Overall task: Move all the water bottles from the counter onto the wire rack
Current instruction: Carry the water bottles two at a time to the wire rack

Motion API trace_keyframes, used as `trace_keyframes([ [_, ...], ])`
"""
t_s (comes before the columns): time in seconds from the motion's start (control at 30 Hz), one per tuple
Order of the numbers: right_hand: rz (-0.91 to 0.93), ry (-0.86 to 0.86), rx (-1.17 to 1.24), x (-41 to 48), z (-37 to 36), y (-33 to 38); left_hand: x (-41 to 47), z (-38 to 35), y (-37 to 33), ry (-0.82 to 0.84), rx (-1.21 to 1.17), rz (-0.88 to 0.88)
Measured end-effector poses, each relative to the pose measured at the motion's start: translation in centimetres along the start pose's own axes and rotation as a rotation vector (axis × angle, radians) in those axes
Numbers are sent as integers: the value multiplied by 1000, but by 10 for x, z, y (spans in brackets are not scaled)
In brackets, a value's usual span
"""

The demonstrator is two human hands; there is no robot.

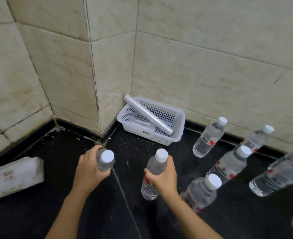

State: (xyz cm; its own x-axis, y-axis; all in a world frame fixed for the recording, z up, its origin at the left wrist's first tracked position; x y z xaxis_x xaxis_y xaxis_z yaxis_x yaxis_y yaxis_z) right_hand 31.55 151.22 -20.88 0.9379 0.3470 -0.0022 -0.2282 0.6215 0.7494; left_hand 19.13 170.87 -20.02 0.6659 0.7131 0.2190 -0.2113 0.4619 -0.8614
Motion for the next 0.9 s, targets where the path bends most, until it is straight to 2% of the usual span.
trace_keyframes([
  [0.13,77,100,-22,-46,14,-17,-41,2,-7,-25,-166,136],
  [0.27,148,135,-49,-84,46,-36,-87,-11,-25,47,-364,276],
  [0.37,120,129,-69,-125,87,-65,-133,-31,-48,61,-440,272],
  [0.47,36,47,-62,-173,135,-113,-180,-51,-80,94,-504,239],
  [0.67,-214,-180,-31,-275,228,-213,-278,-138,-141,574,-556,252],
  [0.77,-281,-265,-19,-318,271,-247,-331,-192,-180,769,-561,208],
  [0.9,-314,-296,-112,-347,326,-270,-374,-240,-228,951,-578,158],
])
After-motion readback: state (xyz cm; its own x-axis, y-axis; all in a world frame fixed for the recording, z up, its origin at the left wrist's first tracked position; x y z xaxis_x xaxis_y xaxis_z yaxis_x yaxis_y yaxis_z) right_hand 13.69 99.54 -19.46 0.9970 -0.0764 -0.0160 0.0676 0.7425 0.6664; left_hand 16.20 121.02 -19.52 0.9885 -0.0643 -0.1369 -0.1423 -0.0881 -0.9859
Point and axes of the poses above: each hand's wrist, its own x-axis towards the middle knuckle, its own z-axis out of the back of the hand, y = z × x, the point moved 5 cm from there along x, towards the middle knuckle, and after that the axes turned 14 degrees about -x, right-handed, at the moved point
